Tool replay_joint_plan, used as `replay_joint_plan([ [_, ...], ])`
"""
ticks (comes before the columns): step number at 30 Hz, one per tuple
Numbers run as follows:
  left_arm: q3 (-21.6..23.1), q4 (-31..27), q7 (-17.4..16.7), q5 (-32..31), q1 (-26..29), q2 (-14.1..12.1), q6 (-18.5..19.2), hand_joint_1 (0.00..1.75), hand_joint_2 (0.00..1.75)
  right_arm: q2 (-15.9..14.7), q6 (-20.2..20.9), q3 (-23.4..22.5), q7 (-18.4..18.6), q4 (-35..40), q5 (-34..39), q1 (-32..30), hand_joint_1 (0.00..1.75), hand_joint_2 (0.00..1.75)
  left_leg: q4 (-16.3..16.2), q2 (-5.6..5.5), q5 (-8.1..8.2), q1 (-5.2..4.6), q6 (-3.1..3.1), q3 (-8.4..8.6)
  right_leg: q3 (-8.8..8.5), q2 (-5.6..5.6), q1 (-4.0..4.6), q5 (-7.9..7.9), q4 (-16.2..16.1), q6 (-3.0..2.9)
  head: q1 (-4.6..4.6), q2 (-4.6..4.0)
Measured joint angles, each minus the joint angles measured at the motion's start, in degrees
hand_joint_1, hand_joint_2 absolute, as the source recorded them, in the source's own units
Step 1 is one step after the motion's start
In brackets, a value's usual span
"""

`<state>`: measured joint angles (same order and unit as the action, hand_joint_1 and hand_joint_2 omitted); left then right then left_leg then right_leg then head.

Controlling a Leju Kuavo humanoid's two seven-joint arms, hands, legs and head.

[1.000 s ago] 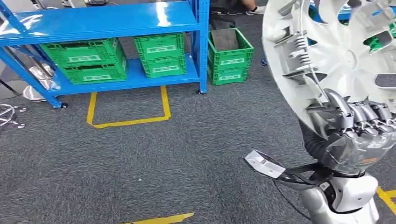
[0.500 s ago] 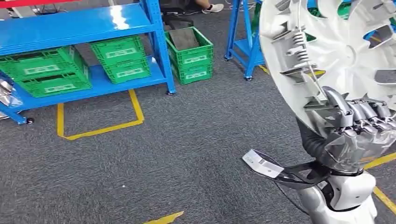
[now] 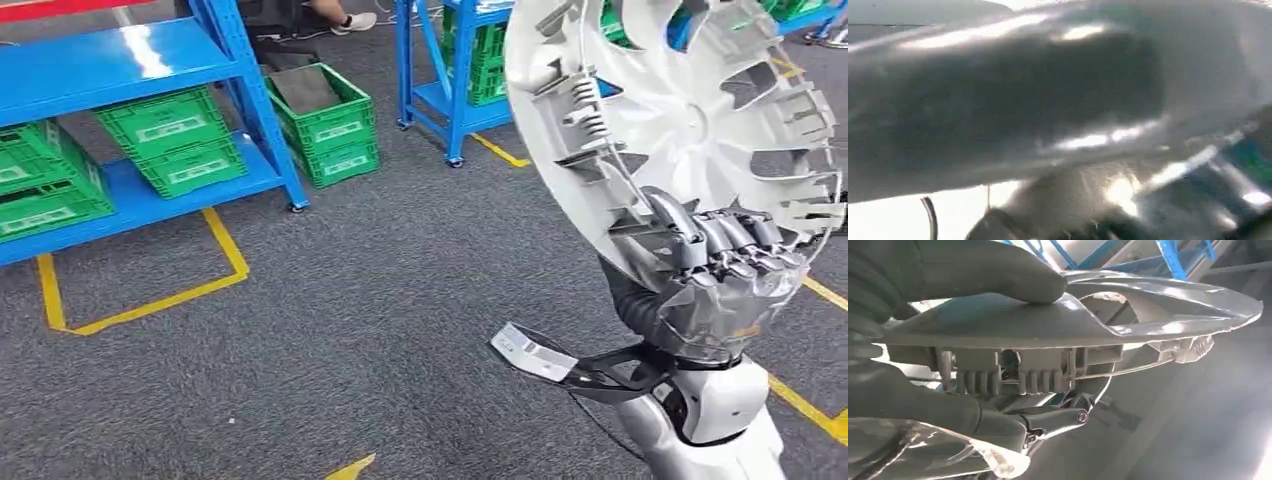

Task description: Take the parts from the cabinet and place them on the table.

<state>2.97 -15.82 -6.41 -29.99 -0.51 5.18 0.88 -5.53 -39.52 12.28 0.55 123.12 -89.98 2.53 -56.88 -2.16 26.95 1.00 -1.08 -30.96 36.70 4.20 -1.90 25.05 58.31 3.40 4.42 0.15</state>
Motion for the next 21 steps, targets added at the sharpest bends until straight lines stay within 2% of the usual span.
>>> replay_joint_plan([
  [1, 0.0, 0.02, 0.0, 0.0, -0.02, 0.02, -0.05, 0.0, 0.0, -0.2, -0.02, 0.02, 0.06, -0.2, 0.02, 0.27, 1.75, 1.75, 0.06, 0.67, -0.08, -0.14, -0.44, -0.25, 1.35, -2.61, 0.11, 2.46, 3.22, 0.11, 0.31, 0.0],
  [2, 0.0, 0.07, 0.0, 0.0, 0.06, 0.04, -0.05, 0.0, 0.0, -0.27, 0.0, 0.07, 0.02, -0.33, 0.0, 0.32, 1.75, 1.75, 0.06, 1.53, -0.11, -0.33, -0.52, -0.44, 3.23, -3.54, 0.11, 5.05, 7.64, 0.28, 0.44, 0.0],
  [3, 0.0, 0.11, 0.0, 0.0, 0.2, 0.09, -0.05, 0.0, 0.0, -0.29, 0.0, 0.15, 0.02, -0.46, 0.0, 0.31, 1.75, 1.75, 0.05, 2.48, -0.19, -0.46, -0.63, -0.64, 5.23, -3.75, 0.11, 7.42, 12.43, 0.42, 0.35, 0.0],
  [4, 0.0, 0.15, 0.02, -0.02, 0.31, 0.04, -0.07, 0.0, 0.0, -0.35, 0.0, 0.17, 0.02, -0.61, -0.02, 0.27, 1.75, 1.75, 0.02, 3.47, -0.24, -0.54, -0.68, -0.84, 6.73, -3.77, 0.11, 9.01, 16.41, 0.58, 0.41, 0.0],
  [5, 0.0, 0.22, 0.04, -0.02, 0.4, 0.04, -0.09, 0.0, 0.0, -0.62, 0.0, 0.2, 0.04, -0.81, -0.02, 0.18, 1.75, 1.75, 0.02, 4.37, -0.3, -0.62, -0.71, -0.92, 6.77, -3.83, 0.11, 9.01, 17.44, 0.68, 0.37, 0.0],
  [6, 0.0, 0.24, 0.15, -0.09, 0.39, 0.04, -0.11, 0.0, 0.0, -0.77, 0.0, 0.2, 0.07, -0.98, -0.02, 0.11, 1.75, 1.75, -0.01, 5.16, -0.32, -0.66, -0.67, -0.94, 5.36, -3.98, 0.11, 7.88, 15.74, 0.67, 0.39, 0.0],
  [7, 0.0, 0.24, 0.22, -0.15, 0.34, 0.09, -0.11, 0.0, 0.0, -0.81, 0.0, 0.2, 0.07, -1.09, 0.0, 0.11, 1.75, 1.75, -0.06, 5.96, -0.3, -0.7, -0.65, -0.91, 2.27, -4.47, 0.15, 5.76, 11.03, 0.53, 0.41, 0.0],
  [8, 0.0, 0.24, 0.26, -0.28, 0.23, 0.13, -0.11, 0.0, 0.0, -0.88, 0.0, 0.2, 0.15, -1.11, 0.02, 0.11, 1.75, 1.75, -0.1, 6.61, -0.24, -0.73, -0.54, -0.85, -1.17, -5.56, 0.24, 3.78, 5.48, 0.28, 0.39, 0.0],
  [9, 0.0, 0.24, 0.29, -0.33, 0.13, 0.2, -0.13, 0.0, 0.0, -0.9, 0.0, 0.2, 0.22, -1.11, 0.07, 0.14, 1.75, 1.75, -0.2, 7.17, -0.17, -0.87, -0.38, -0.69, -4.35, -7.92, 0.39, 2.56, 0.54, -0.03, 0.44, 0.0],
  [10, 0.0, 0.24, 0.33, -0.35, 0.14, 0.22, -0.2, 0.0, 0.0, -0.94, 0.0, 0.22, 0.18, -1.16, 0.04, 0.32, 1.75, 1.75, -0.49, 7.66, 0.02, -1.4, 0.14, -0.89, -5.27, -9.13, 0.91, 3.24, -1.21, -0.4, 0.41, 0.0],
  [11, 0.0, 0.26, 0.33, -0.37, 0.11, 0.2, -0.22, 0.0, 0.0, -0.94, 0.0, 0.24, 0.09, -1.18, 0.02, 0.31, 1.75, 1.75, -0.52, 8.15, -0.16, -1.36, 0.55, -0.87, -5.18, -8.04, 0.84, 2.78, -1.11, -0.86, 0.13, 0.0],
  [13, 0.0, 0.26, 0.35, -0.37, -0.16, 0.26, -0.22, 0.0, 0.0, -1.12, -0.02, 0.24, -0.07, -1.31, -0.02, 0.22, 1.75, 1.75, -0.48, 9.27, -0.31, -1.28, 0.99, -0.76, -4.62, -6.84, 1.03, 2.64, -0.8, -1.24, 0.22, 0.0],
  [14, 0.0, 0.26, 0.4, -0.42, -0.32, 0.26, -0.22, 0.0, 0.0, -1.14, 0.0, 0.24, -0.11, -1.31, 0.02, 0.22, 1.75, 1.75, -0.54, 9.85, -0.14, -1.27, 1.38, -0.66, -4.56, -6.1, 0.8, 2.37, -1.11, -1.7, 0.24, 0.0],
  [15, 0.0, 0.26, 0.48, -0.44, -0.47, 0.24, -0.22, 0.0, 0.0, -1.14, -0.02, 0.24, -0.2, -1.33, 0.02, 0.16, 1.75, 1.75, -1.15, 7.61, 0.69, -0.94, 1.95, -0.82, -4.68, -5.68, 0.49, 2.03, -1.31, -2.08, 0.2, 0.0],
  [16, 0.0, 0.26, 0.59, -0.46, -0.46, 0.24, -0.22, 0.0, 0.0, -1.14, -0.02, 0.24, -0.26, -1.42, 0.02, 0.34, 1.75, 1.75, -3.54, 4.73, 2.67, -0.8, 2.15, -1.79, -4.49, -5.16, 0.38, 1.87, -1.3, -2.36, -0.04, 0.0],
  [17, 0.0, 0.28, 0.68, -0.46, -0.46, 0.26, -0.22, 0.0, 0.0, -1.14, 0.0, 0.24, -0.44, -1.55, 0.0, 0.35, 1.75, 1.75, -7.94, 3.28, 5.21, -0.71, 2.28, -3.61, -4.33, -4.55, 0.37, 1.79, -1.29, -2.52, -0.22, 0.0],
  [18, 0.0, 0.28, 0.74, -0.48, -0.45, 0.24, -0.22, 0.0, 0.0, -1.14, -0.02, 0.24, -0.55, -1.64, -0.02, 0.33, 1.75, 1.75, -13.13, 2.7, 7.62, -0.68, 2.36, -5.89, -4.16, -3.86, 0.42, 1.71, -1.28, -2.62, -0.22, 0.0],
  [19, 0.0, 0.28, 0.83, -0.5, -0.37, 0.26, -0.22, 0.0, 0.0, -1.14, 0.0, 0.24, -0.55, -1.75, 0.0, 0.32, 1.75, 1.75, -17.39, 2.58, 9.09, -0.68, 2.4, -7.81, -3.98, -3.09, 0.48, 1.62, -1.23, -2.71, -0.22, 0.0],
  [20, 0.0, 0.28, 0.92, -0.52, -0.3, 0.26, -0.22, 0.0, 0.0, -1.14, -0.02, 0.24, -0.57, -1.88, 0.0, 0.32, 1.75, 1.75, -18.96, 2.57, 9.07, -0.67, 2.36, -8.54, -3.89, -2.25, 0.51, 1.54, -1.18, -2.72, -0.2, 0.0],
  [21, 0.0, 0.28, 1.01, -0.52, -0.27, 0.26, -0.2, 0.0, 0.0, -1.14, 0.0, 0.24, -0.57, -2.01, 0.0, 0.29, 1.75, 1.75, -18.03, 2.52, 7.83, -0.67, 2.27, -8.03, -3.86, -1.46, 0.51, 1.52, -1.11, -2.69, -0.24, 0.0],
])
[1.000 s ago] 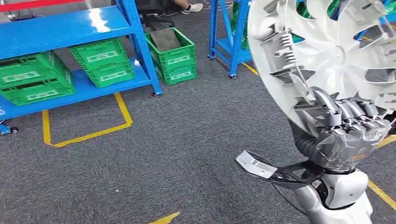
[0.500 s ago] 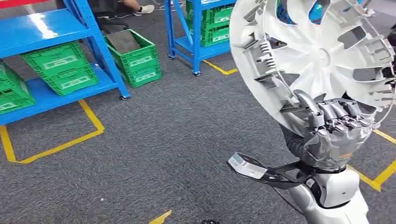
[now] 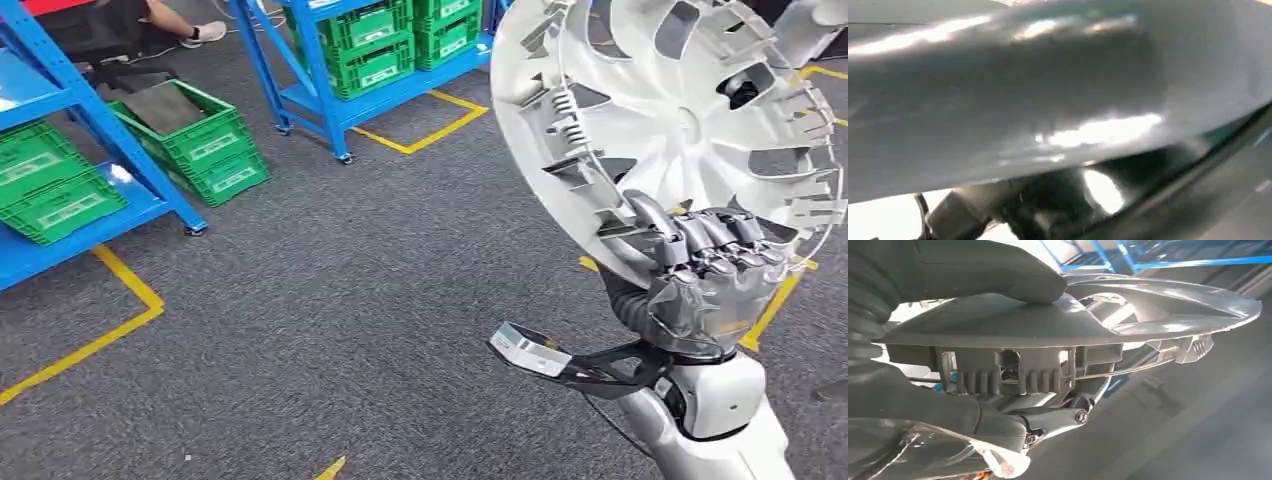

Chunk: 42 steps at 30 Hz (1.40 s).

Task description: Take the parts from the cabinet and place them on the table.

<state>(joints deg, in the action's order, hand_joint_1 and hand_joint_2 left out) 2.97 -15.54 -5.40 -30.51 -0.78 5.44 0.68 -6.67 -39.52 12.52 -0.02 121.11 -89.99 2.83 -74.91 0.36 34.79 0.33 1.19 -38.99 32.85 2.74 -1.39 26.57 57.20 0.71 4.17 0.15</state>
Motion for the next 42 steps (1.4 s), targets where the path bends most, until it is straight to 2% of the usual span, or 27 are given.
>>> replay_joint_plan([
  [2, 0.0, 0.0, 0.13, 0.0, -0.1, 0.0, 0.02, 0.0, 0.0, 0.0, 0.0, 0.0, -0.07, -0.07, 0.0, 0.01, 1.75, 1.75, 8.68, -0.75, -5.48, 0.05, -0.41, 4.03, -0.03, 1.72, -0.03, -0.05, 0.27, 0.1, 0.0, 0.0],
  [3, 0.0, 0.0, 0.2, 0.0, -0.17, 0.0, 0.13, 0.0, 0.0, 0.0, -0.02, 0.0, -0.09, -0.07, 0.0, 0.03, 1.75, 1.75, 14.08, -2.65, -8.02, 0.2, -0.68, 6.45, -0.01, 2.45, -0.06, -0.04, 0.38, 0.18, 0.0, 0.0],
  [4, 0.0, 0.09, 0.22, 0.0, -0.2, -0.09, 0.15, 0.0, 0.0, 0.0, -0.02, 0.0, -0.09, -0.13, 0.0, 0.06, 1.75, 1.75, 15.9, -5.71, -7.16, 0.45, -1.01, 7.32, 0.32, 2.95, 0.12, -0.1, 0.53, 0.51, 0.09, 0.0],
  [8, 0.02, 0.11, 0.39, -0.02, -0.58, 0.02, 0.18, 0.0, 0.0, -0.02, -0.07, 0.0, -0.15, -0.26, 0.0, 0.05, 1.75, 1.75, 17.2, -3.68, -7.26, 0.15, -1.54, 7.48, 1.47, 5.58, -0.46, -0.99, 0.1, 2.24, 0.02, 0.0],
  [9, 0.02, 0.13, 0.39, -0.06, -0.66, 0.02, 0.18, 0.0, 0.0, -0.09, -0.07, 0.0, -0.18, -0.28, 0.02, -0.04, 1.75, 1.75, 17.97, -2.59, -7.74, 0.65, -2.09, 7.64, 2.25, 4.53, -0.55, -0.67, 0.63, 2.33, 0.08, 0.0],
  [10, 0.02, 0.11, 0.42, -0.11, -0.72, 0.07, 0.15, 0.0, 0.0, -0.09, -0.07, 0.02, -0.15, -0.28, 0.04, 0.17, 1.75, 1.75, 18.12, -1.87, -7.84, 0.56, -2.4, 7.65, 3.35, 1.02, 0.04, 0.75, 2.64, 2.35, 0.26, 0.0],
  [11, 0.04, 0.13, 0.48, -0.11, -0.79, 0.11, 0.2, 0.0, 0.0, -0.09, -0.07, 0.07, -0.17, -0.42, 0.04, 0.31, 1.75, 1.75, 18.12, -1.12, -7.87, 0.45, -2.65, 7.59, 5.18, -0.97, 0.03, 2.73, 6.29, 2.46, 0.48, 0.0],
  [13, 0.04, 0.13, 0.48, -0.11, -0.64, 0.22, 0.24, 0.0, 0.0, -0.09, -0.07, 0.13, -0.33, -0.59, -0.02, 0.28, 1.75, 1.75, 18.11, 0.48, -7.86, 0.21, -2.69, 7.51, 9.3, -2.19, 0.0, 6.44, 15.14, 2.64, 0.44, 0.0],
  [14, 0.04, 0.15, 0.48, -0.13, -0.59, 0.15, 0.24, 0.0, 0.0, -0.09, -0.07, 0.15, -0.33, -0.7, -0.02, 0.27, 1.75, 1.75, 18.1, 1.4, -7.84, 0.18, -2.73, 7.48, 10.54, -2.35, 0.0, 6.95, 17.8, 2.72, 0.5, 0.0],
  [15, 0.04, 0.15, 0.48, -0.13, -0.59, 0.13, 0.24, 0.0, 0.0, -0.09, -0.07, 0.15, -0.31, -0.76, -0.02, 0.26, 1.75, 1.75, 18.1, 2.12, -7.83, 0.16, -2.72, 7.49, 10.25, -2.45, 0.0, 6.12, 17.51, 2.71, 0.42, 0.0],
  [17, 0.04, 0.15, 0.48, -0.15, -0.82, 0.22, 0.24, 0.0, 0.0, -0.09, -0.07, 0.15, -0.28, -0.81, 0.02, 0.24, 1.75, 1.75, 18.08, 3.48, -7.7, 0.14, -2.53, 7.59, 6.02, -3.24, 0.03, 2.04, 10.12, 2.53, 0.48, 0.0],
  [18, 0.07, 0.15, 0.48, -0.17, -0.91, 0.28, 0.24, 0.0, 0.0, -0.09, -0.07, 0.15, -0.13, -0.79, 0.04, 0.32, 1.75, 1.75, 18.07, 4.15, -7.56, 0.14, -2.32, 7.76, 2.75, -4.7, 0.13, 0.01, 4.54, 2.36, 0.46, 0.0],
  [19, 0.07, 0.15, 0.5, -0.17, -0.97, 0.26, 0.24, 0.0, 0.0, -0.09, -0.07, 0.15, -0.13, -0.81, 0.04, 0.34, 1.75, 1.75, 17.95, 4.67, -7.4, -0.11, -2.03, 7.9, 0.86, -7.67, 0.5, 0.34, 0.75, 2.23, 0.5, 0.0],
  [20, 0.09, 0.15, 0.52, -0.17, -0.98, 0.28, 0.26, 0.0, 0.0, -0.09, -0.07, 0.2, -0.15, -0.83, 0.04, 0.48, 1.75, 1.75, 17.61, 5.09, -7.12, -0.56, -1.6, 7.78, 0.27, -7.74, 0.78, 0.21, 0.29, 1.43, 0.48, 0.0],
  [23, 0.11, 0.15, 0.52, -0.22, -1.13, 0.24, 0.5, 0.0, 0.0, -0.11, -0.07, 0.2, -0.15, -0.83, -0.02, 0.38, 1.75, 1.75, 17.67, 6.83, -7.2, -0.59, -0.95, 8.06, 0.91, -5.42, 0.89, 0.0, 0.69, 0.62, 0.31, 0.0],
  [24, 0.13, 0.15, 0.55, -0.31, -1.23, 0.24, 0.55, 0.0, 0.0, -0.11, -0.07, 0.2, -0.15, -0.83, 0.0, 0.41, 1.75, 1.75, 17.49, 6.63, -6.67, -0.45, -0.45, 7.98, 0.77, -4.66, 0.47, -0.34, 0.34, 0.1, 0.26, 0.0],
  [26, 0.15, 0.15, 0.63, -0.37, -1.33, 0.24, 0.74, 0.0, 0.0, -0.11, -0.07, 0.2, -0.09, -0.85, 0.04, 0.45, 1.75, 1.75, 12.71, 1.66, -3.14, -0.08, -0.03, 6.21, 0.94, -3.58, 0.36, -0.51, 0.34, -0.34, -0.04, 0.0],
  [28, 0.15, 0.15, 0.63, -0.37, -1.24, 0.24, 0.9, 0.0, 0.0, -0.11, -0.07, 0.22, -0.11, -0.85, 0.0, 0.45, 1.75, 1.75, 3.09, 0.17, 1.2, -0.05, 0.08, 1.92, 1.09, -2.07, 0.43, -0.58, 0.36, -0.57, -0.11, 0.0],
  [29, 0.15, 0.15, 0.63, -0.35, -1.12, 0.24, 1.03, 0.0, 0.0, -0.11, -0.07, 0.22, -0.13, -0.87, -0.02, 0.42, 1.75, 1.75, -0.3, 0.06, 2.03, -0.07, 0.04, 0.29, 1.12, -1.23, 0.51, -0.63, 0.39, -0.64, -0.11, 0.0],
  [31, 0.15, 0.15, 0.63, -0.35, -0.99, 0.24, 0.98, 0.0, 0.0, -0.11, -0.07, 0.22, -0.13, -0.87, 0.0, 0.38, 1.75, 1.75, 1.57, -0.11, -0.77, -0.1, -0.35, 0.86, 1.1, 0.59, 0.64, -0.66, 0.47, -0.66, -0.13, 0.0],
  [33, 0.15, 0.15, 0.63, -0.37, -1.06, 0.24, 0.96, 0.0, 0.0, -0.11, -0.07, 0.22, -0.13, -0.87, 0.0, 0.39, 1.75, 1.75, 11.34, -1.47, -6.37, -0.14, -1.19, 5.12, 0.97, 2.29, 0.78, -0.74, 0.51, -0.58, -0.11, 0.0],
  [34, 0.15, 0.15, 0.63, -0.37, -1.05, 0.11, 0.94, 0.0, 0.0, -0.11, -0.07, 0.22, -0.13, -0.89, 0.0, 0.37, 1.75, 1.75, 15.64, -4.32, -7.94, -0.15, -1.83, 6.84, 1.02, 2.85, 0.58, -0.81, 0.49, -0.48, -0.09, 0.0],
  [35, 0.15, 0.2, 0.63, -0.37, -1.05, -0.05, 0.94, 0.0, 0.0, -0.11, -0.07, 0.22, -0.11, -0.92, 0.0, 0.55, 1.75, 1.75, 16.69, -6.48, -7.48, 0.18, -2.41, 7.21, 1.41, 3.42, 0.91, -0.94, 0.8, -0.14, 0.09, 0.0],
  [37, 0.15, 0.2, 0.63, -0.37, -1.29, 0.09, 0.94, 0.0, 0.0, -0.11, -0.07, 0.22, -0.13, -0.92, 0.0, 0.55, 1.75, 1.75, 17.26, -5.44, -7.2, -0.32, -2.16, 7.38, 2.11, 4.84, -0.02, -1.33, 0.58, 0.61, -0.13, 0.0],
  [39, 0.15, 0.2, 0.7, -0.39, -1.29, 0.13, 0.94, 0.0, 0.0, -0.11, -0.07, 0.24, -0.07, -0.85, 0.02, 0.4, 1.75, 1.75, 18.38, -3.92, -7.83, 0.06, -2.44, 7.73, 2.32, 6.06, 0.16, -1.81, 0.17, 1.5, -0.15, 0.0],
  [41, 0.15, 0.2, 0.79, -0.44, -1.37, 0.09, 0.9, 0.0, 0.0, -0.11, -0.07, 0.31, -0.11, -0.87, 0.07, 0.5, 1.75, 1.75, 19.22, -2.28, -8.3, 0.12, -2.72, 8.14, 4.43, -0.25, 0.42, 0.62, 3.55, 1.77, 0.37, 0.0],
  [42, 0.15, 0.2, 0.83, -0.44, -1.33, 0.2, 0.96, 0.0, 0.0, -0.11, -0.07, 0.39, -0.22, -0.87, 0.04, 0.71, 1.75, 1.75, 19.18, -1.37, -8.29, 0.06, -2.77, 8.04, 6.55, -1.69, 0.32, 2.95, 7.97, 2.2, 0.42, 0.0],
])
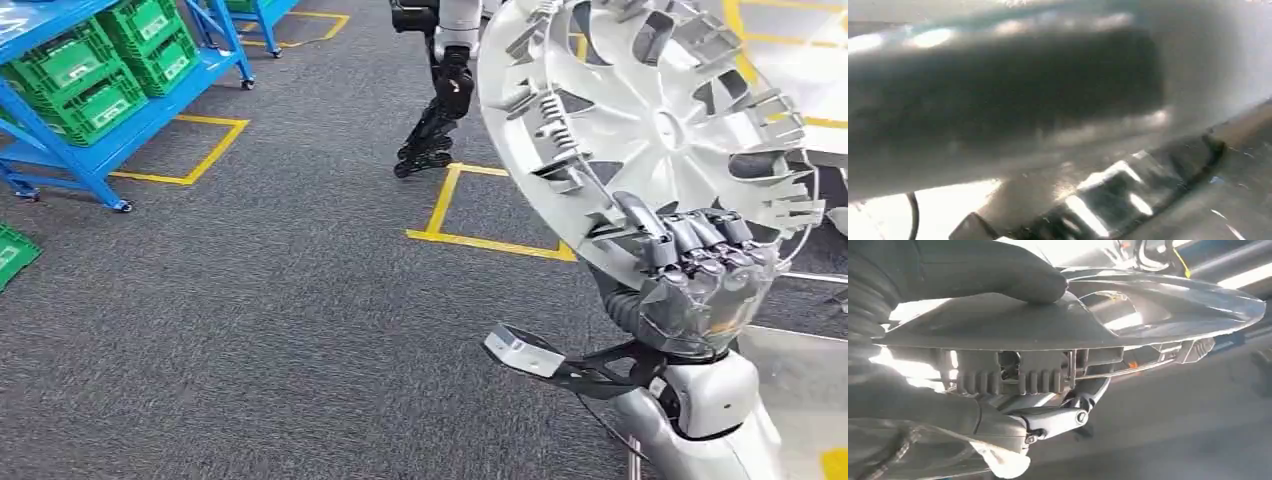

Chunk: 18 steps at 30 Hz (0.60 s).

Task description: Take the parts from the cabinet and place them on the table.

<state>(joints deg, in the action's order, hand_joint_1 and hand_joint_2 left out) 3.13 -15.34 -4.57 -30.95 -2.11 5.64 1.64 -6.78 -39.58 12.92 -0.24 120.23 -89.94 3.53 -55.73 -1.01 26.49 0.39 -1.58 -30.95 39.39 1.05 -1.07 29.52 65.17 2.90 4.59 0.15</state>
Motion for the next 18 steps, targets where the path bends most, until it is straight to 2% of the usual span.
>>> replay_joint_plan([
  [1, 0.0, 0.0, 0.0, 0.0, 0.1, 0.06, 0.02, 0.0, 0.0, 0.0, 0.0, 0.11, -0.2, 0.0, -0.04, -0.04, 1.75, 1.75, -0.02, 0.9, 0.05, -0.06, -0.03, -0.01, 2.27, -0.57, -0.1, 2.07, 4.85, 0.27, -0.02, 0.0],
  [2, 0.02, 0.0, 0.07, 0.0, 0.23, 0.04, 0.02, 0.0, 0.0, 0.0, 0.0, 0.11, -0.27, -0.04, -0.07, -0.1, 1.75, 1.75, -0.04, 1.86, 0.09, -0.06, -0.02, -0.04, 4.17, -0.66, -0.15, 3.41, 8.82, 0.52, 0.0, 0.0],
  [3, 0.0, 0.0, 0.07, 0.0, 0.29, 0.02, 0.02, 0.0, 0.0, 0.0, 0.0, 0.11, -0.29, -0.07, -0.07, -0.22, 1.75, 1.75, -0.06, 2.65, 0.15, -0.05, 0.01, -0.03, 4.75, -0.78, -0.19, 3.25, 10.07, 0.62, 0.04, 0.0],
  [4, 0.02, 0.0, 0.18, 0.0, 0.3, 0.04, 0.02, 0.0, 0.0, 0.0, 0.0, 0.11, -0.29, -0.07, -0.07, -0.26, 1.75, 1.75, -0.07, 3.45, 0.22, -0.04, 0.07, 0.03, 3.88, -0.97, -0.24, 1.94, 8.62, 0.73, 0.02, 0.0],
  [5, 0.02, 0.0, 0.24, 0.0, 0.28, 0.07, 0.02, 0.0, 0.0, 0.0, 0.0, 0.11, -0.31, -0.07, -0.07, -0.27, 1.75, 1.75, -0.07, 3.79, 0.29, -0.04, 0.17, 0.06, 2.98, -1.12, -0.26, 0.96, 6.99, 0.76, -0.02, 0.0],
  [9, 0.02, 0.0, 0.24, 0.0, 0.27, 0.11, 0.02, 0.0, 0.0, 0.0, 0.0, 0.11, -0.33, -0.07, -0.07, -0.28, 1.75, 1.75, -0.09, 3.93, 0.32, -0.04, 0.21, 0.07, 2.55, -1.19, -0.26, 0.56, 6.23, 0.76, -0.02, 0.0],
  [10, 0.02, 0.0, 0.33, 0.0, 0.19, 0.15, 0.02, 0.0, 0.0, 0.0, 0.0, 0.11, -0.46, -0.07, -0.07, -0.28, 1.75, 1.75, -0.18, 4.42, 0.4, -0.03, 0.32, 0.12, 0.5, -1.56, -0.27, -1.15, 2.58, 0.73, 0.02, 0.0],
  [11, 0.02, 0.0, 0.42, 0.0, 0.13, 0.22, 0.02, 0.0, 0.0, 0.0, 0.0, 0.11, -0.46, -0.07, 0.02, -0.25, 1.75, 1.75, -0.42, 5.18, 0.7, 0.0, 0.67, 0.27, -3.51, -3.11, -0.22, -3.61, -4.31, 0.72, 0.02, 0.0],
  [12, 0.02, 0.0, 0.59, 0.0, 0.06, 0.22, 0.04, 0.0, 0.0, 0.0, 0.0, 0.11, -1.16, -0.11, -0.02, -0.41, 1.75, 1.75, -0.92, 6.63, 1.33, -0.69, 1.73, 0.48, -5.43, -4.07, 0.26, -3.23, -7.47, -1.22, -0.22, 0.0],
  [14, 0.04, 0.0, 0.68, -0.02, 0.05, 0.24, 0.07, 0.0, 0.0, 0.0, 0.0, 0.0, -1.46, -0.11, -0.02, -0.53, 1.75, 1.75, -0.93, 7.79, 1.61, -0.53, 2.17, 0.76, -5.31, -2.8, 0.35, -3.26, -7.47, -1.88, -0.13, 0.0],
  [15, 0.09, -0.02, 0.79, -0.09, 0.02, 0.26, 0.07, 0.0, 0.0, 0.0, 0.0, -0.06, -1.51, -0.11, -0.02, -0.61, 1.75, 1.75, -1.44, 6.6, 2.3, -0.17, 2.67, 0.69, -5.43, -2.27, 0.06, -3.49, -7.61, -2.3, -0.2, 0.0],
  [16, 0.13, 0.0, 0.92, -0.09, 0.02, 0.26, 0.07, 0.0, 0.0, 0.0, 0.0, -0.06, -1.64, -0.11, 0.0, -0.56, 1.75, 1.75, -3.62, 3.97, 4.14, -0.07, 2.81, -0.09, -5.4, -1.76, 0.05, -3.53, -7.6, -2.48, -0.29, 0.0],
  [17, 0.18, 0.0, 1.01, -0.09, 0.1, 0.26, 0.13, 0.0, 0.0, 0.0, 0.0, -0.06, -1.75, -0.11, 0.0, -0.59, 1.75, 1.75, -7.95, 2.39, 6.69, -0.05, 2.86, -1.98, -5.37, -1.2, 0.06, -3.55, -7.6, -2.7, -0.42, 0.0],
  [18, 0.26, 0.0, 1.09, -0.09, 0.22, 0.26, 0.2, 0.0, 0.0, 0.0, 0.0, -0.11, -1.84, -0.13, 0.0, -0.6, 1.75, 1.75, -13.17, 1.66, 9.05, -0.06, 2.85, -4.34, -5.32, -0.53, 0.12, -3.57, -7.58, -2.84, -0.37, 0.0],
])
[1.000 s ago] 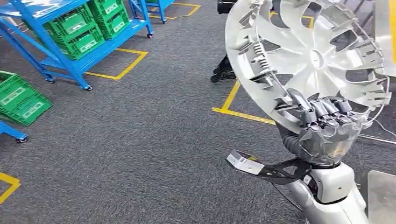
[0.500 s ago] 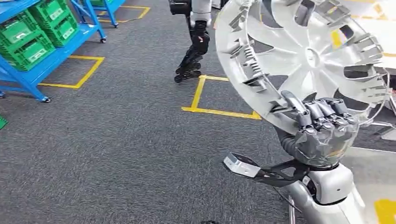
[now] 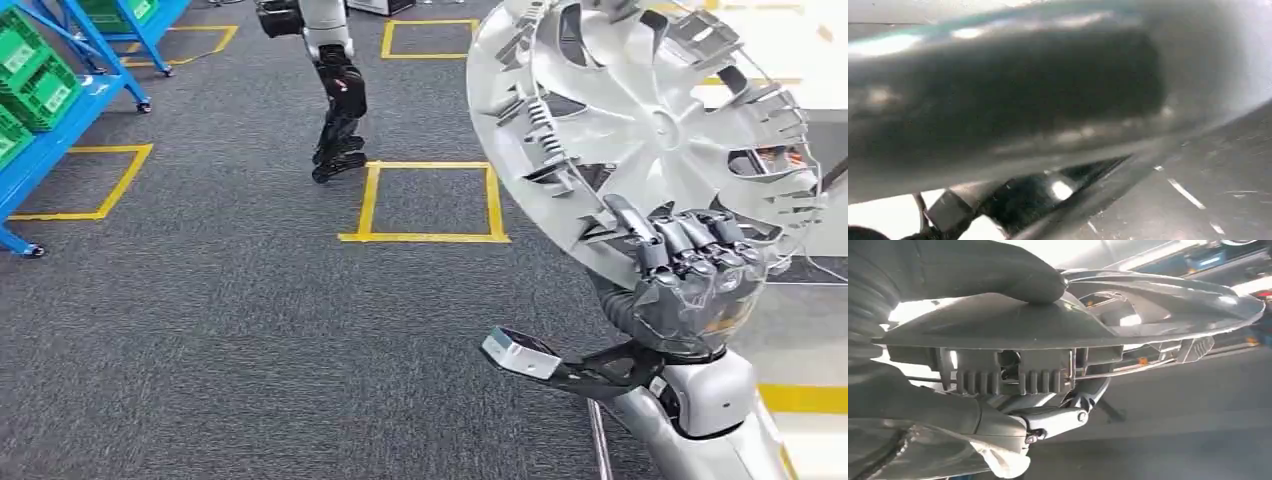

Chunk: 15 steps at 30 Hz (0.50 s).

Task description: Take the parts from the cabinet and place them on the table.

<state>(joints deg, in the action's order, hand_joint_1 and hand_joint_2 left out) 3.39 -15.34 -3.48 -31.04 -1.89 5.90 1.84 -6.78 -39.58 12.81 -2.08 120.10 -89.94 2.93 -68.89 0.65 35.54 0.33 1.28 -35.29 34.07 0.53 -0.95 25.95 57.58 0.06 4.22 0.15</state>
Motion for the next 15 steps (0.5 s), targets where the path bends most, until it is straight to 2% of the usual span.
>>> replay_joint_plan([
  [1, 0.05, 0.0, 0.09, 0.0, 0.12, 0.0, 0.07, 0.0, 0.0, 0.0, 0.0, -0.02, -0.11, -0.02, -0.02, -0.01, 1.75, 1.75, -4.37, -0.21, 1.54, -0.03, -0.04, -2.07, 0.03, 0.75, 0.12, 0.0, 0.04, -0.05, -0.04, 0.0],
  [2, 0.09, 0.0, 0.15, 0.0, 0.33, 0.0, 0.07, 0.0, 0.0, 0.0, 0.0, -0.02, -0.26, -0.09, -0.04, -0.02, 1.75, 1.75, -6.95, -0.25, 1.99, -0.03, -0.17, -3.42, 0.03, 1.59, 0.24, -0.01, 0.06, -0.1, -0.02, 0.0],
  [3, 0.11, 0.0, 0.18, 0.0, 0.49, 0.0, 0.07, 0.0, 0.0, 0.0, 0.0, -0.07, -0.37, -0.18, -0.04, -0.03, 1.75, 1.75, -6.42, -0.28, 0.68, -0.03, -0.4, -3.38, -0.05, 2.46, 0.31, -0.01, 0.07, -0.1, -0.02, 0.0],
  [4, 0.11, 0.0, 0.2, 0.0, 0.49, 0.0, 0.07, 0.0, 0.0, 0.0, 0.0, -0.11, -0.44, -0.22, -0.04, -0.08, 1.75, 1.75, -3.24, -0.49, -1.98, -0.07, -0.72, -2.18, -0.13, 3.38, 0.41, -0.01, 0.08, -0.1, -0.04, 0.0],
  [5, 0.15, 0.0, 0.33, 0.0, 0.49, 0.0, 0.11, 0.0, 0.0, 0.0, 0.0, -0.15, -0.5, -0.22, -0.04, -0.11, 1.75, 1.75, 1.97, -1.04, -5.13, -0.14, -1.16, -0.03, -0.24, 4.25, 0.48, -0.01, 0.08, -0.09, 0.0, 0.0],
  [6, 0.18, -0.02, 0.35, 0.0, 0.47, 0.0, 0.11, 0.0, 0.0, 0.0, 0.0, -0.18, -0.61, -0.22, -0.04, -0.12, 1.75, 1.75, 7.9, -2.82, -8.17, -0.21, -1.76, 2.41, -0.37, 5.07, 0.53, -0.02, 0.07, -0.08, -0.04, 0.0],
  [7, 0.18, 0.0, 0.35, 0.0, 0.56, -0.35, 0.11, 0.0, 0.0, 0.0, 0.0, -0.22, -0.66, -0.26, -0.02, -0.13, 1.75, 1.75, 10.16, -5.76, -8.08, -0.13, -2.42, 3.57, -0.15, 5.46, 0.43, -0.09, 0.08, 0.05, 0.18, 0.0],
  [8, 0.2, 0.0, 0.35, 0.02, 0.57, -0.24, 0.13, 0.0, 0.0, 0.0, 0.0, -0.22, -0.77, -0.35, -0.04, -0.04, 1.75, 1.75, 11.27, -5.7, -8.25, -0.02, -2.49, 3.65, 0.13, 6.2, 0.39, -0.17, 0.35, 0.29, 0.18, 0.0],
  [9, 0.22, -0.02, 0.37, 0.02, 0.44, -0.2, 0.13, 0.0, 0.0, 0.0, -0.02, -0.31, -0.83, -0.37, -0.07, -0.1, 1.75, 1.75, 11.32, -5.24, -7.91, -0.29, -2.36, 3.74, 0.57, 6.74, 0.09, -0.34, 0.27, 0.65, -0.24, 0.0],
  [11, 0.4, -0.02, 0.42, 0.02, 0.3, -0.22, 0.13, 0.0, 0.0, 0.0, -0.02, -0.59, -0.81, -0.39, -0.02, -0.41, 1.75, 1.75, 11.83, -4.04, -8.13, -0.45, -2.56, 3.9, 0.82, 8.2, -0.16, -0.79, -0.2, 1.53, -0.2, 0.0],
  [12, 0.53, -0.02, 0.42, 0.0, 0.26, -0.22, 0.13, 0.0, 0.0, 0.0, -0.02, -0.61, -0.83, -0.39, -0.02, -0.54, 1.75, 1.75, 12.94, -3.1, -8.69, 0.15, -2.6, 4.31, 1.3, 7.17, -0.11, -0.47, 0.2, 1.51, -0.09, 0.0],
  [13, 0.64, -0.02, 0.44, 0.0, 0.24, -0.2, 0.15, 0.0, 0.0, 0.0, -0.02, -0.66, -0.85, -0.42, 0.07, -0.57, 1.75, 1.75, 13.25, -2.3, -8.78, 0.05, -2.82, 4.55, 2.18, 3.32, 0.29, 0.8, 1.8, 1.71, 0.0, 0.0],
  [14, 0.7, -0.02, 0.5, 0.02, 0.27, -0.17, 0.2, 0.0, 0.0, 0.0, -0.02, -0.68, -0.94, -0.5, 0.04, -0.51, 1.75, 1.75, 13.23, -1.64, -8.81, 0.0, -2.91, 4.54, 3.9, 1.27, 0.3, 2.83, 5.29, 2.0, 0.26, 0.0],
  [15, 0.83, -0.02, 0.5, 0.02, 0.33, -0.09, 0.37, 0.0, 0.0, 0.04, -0.02, -0.66, -1.07, -0.55, 0.02, -0.58, 1.75, 1.75, 13.13, -0.79, -8.76, -0.06, -2.97, 4.5, 6.23, 0.26, 0.19, 5.03, 10.21, 2.3, 0.31, 0.0],
])
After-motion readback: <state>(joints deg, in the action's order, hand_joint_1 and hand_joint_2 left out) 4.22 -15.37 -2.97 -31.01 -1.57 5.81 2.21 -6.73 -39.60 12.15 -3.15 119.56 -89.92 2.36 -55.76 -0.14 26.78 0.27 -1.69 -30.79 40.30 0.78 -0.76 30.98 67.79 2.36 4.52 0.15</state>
